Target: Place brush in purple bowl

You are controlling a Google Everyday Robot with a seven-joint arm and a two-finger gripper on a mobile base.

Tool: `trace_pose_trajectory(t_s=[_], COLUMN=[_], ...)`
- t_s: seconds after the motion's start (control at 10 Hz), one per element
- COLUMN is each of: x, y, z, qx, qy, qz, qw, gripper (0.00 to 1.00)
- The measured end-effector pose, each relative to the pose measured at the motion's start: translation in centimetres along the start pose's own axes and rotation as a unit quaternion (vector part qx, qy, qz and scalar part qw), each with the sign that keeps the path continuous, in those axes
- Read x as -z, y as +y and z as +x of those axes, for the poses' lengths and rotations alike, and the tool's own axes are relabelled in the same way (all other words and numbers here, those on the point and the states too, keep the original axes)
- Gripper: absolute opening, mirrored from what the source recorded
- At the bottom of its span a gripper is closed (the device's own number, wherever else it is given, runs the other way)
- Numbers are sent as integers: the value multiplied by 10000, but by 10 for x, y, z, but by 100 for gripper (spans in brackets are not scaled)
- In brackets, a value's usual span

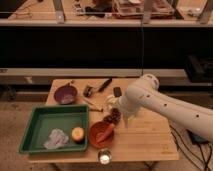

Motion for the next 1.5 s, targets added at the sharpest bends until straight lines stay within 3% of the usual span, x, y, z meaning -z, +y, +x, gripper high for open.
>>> trace_pose_trajectory(t_s=[0.3, 0.5, 0.7, 1.0, 1.3, 1.5], x=[0, 7, 9, -3, -25, -53], y=[0, -16, -49, -116, -175, -213], z=[1, 10, 31, 70, 106, 129], qx=[-19, -110, -153, -186, -329, -482], qy=[23, 190, 357, 495, 454, 255], qz=[2, 83, 182, 302, 363, 335], qw=[10000, 9997, 9991, 9981, 9978, 9980], gripper=[80, 80, 80, 80, 80, 80])
